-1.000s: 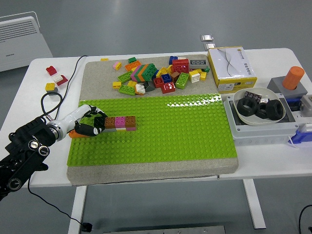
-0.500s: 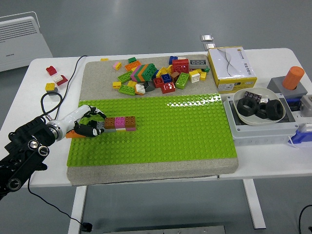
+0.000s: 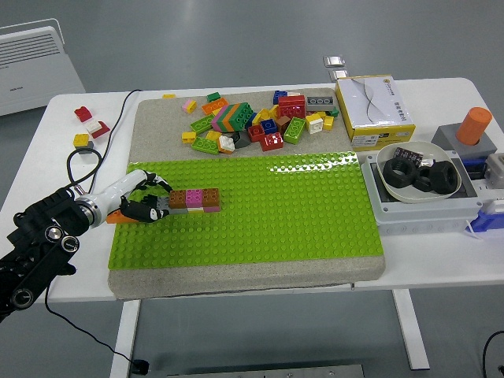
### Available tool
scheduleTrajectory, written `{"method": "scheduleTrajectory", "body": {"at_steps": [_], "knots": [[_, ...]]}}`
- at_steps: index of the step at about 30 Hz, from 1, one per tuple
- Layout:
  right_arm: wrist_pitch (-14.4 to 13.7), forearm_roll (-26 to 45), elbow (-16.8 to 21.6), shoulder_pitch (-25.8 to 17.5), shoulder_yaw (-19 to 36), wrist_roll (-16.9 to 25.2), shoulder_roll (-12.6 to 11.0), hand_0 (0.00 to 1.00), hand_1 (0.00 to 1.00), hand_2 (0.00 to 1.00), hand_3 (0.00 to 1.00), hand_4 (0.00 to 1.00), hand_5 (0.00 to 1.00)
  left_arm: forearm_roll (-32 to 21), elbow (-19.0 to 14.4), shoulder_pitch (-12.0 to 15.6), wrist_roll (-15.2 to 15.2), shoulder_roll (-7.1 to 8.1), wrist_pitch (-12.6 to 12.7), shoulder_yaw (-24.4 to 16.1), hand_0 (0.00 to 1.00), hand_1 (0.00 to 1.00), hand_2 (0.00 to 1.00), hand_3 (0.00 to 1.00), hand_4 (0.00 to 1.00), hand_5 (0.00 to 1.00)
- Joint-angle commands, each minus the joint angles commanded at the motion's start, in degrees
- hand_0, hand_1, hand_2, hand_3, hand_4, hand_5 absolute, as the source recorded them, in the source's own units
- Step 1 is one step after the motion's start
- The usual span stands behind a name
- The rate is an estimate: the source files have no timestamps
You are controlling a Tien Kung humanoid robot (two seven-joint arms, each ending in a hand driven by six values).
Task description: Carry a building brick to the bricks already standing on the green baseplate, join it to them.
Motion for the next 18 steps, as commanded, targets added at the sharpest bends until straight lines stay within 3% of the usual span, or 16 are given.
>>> {"method": "scheduleTrajectory", "body": {"at_steps": [18], "knots": [[0.1,0.0,0.0,-0.1,0.0,0.0,-0.1,0.668,0.625,0.621,0.710,0.719,0.960,-0.9,-0.9,-0.1,-0.2,1.23,-0.6,-0.6,0.943,0.945,0.915,0.637,0.811,0.002]]}}
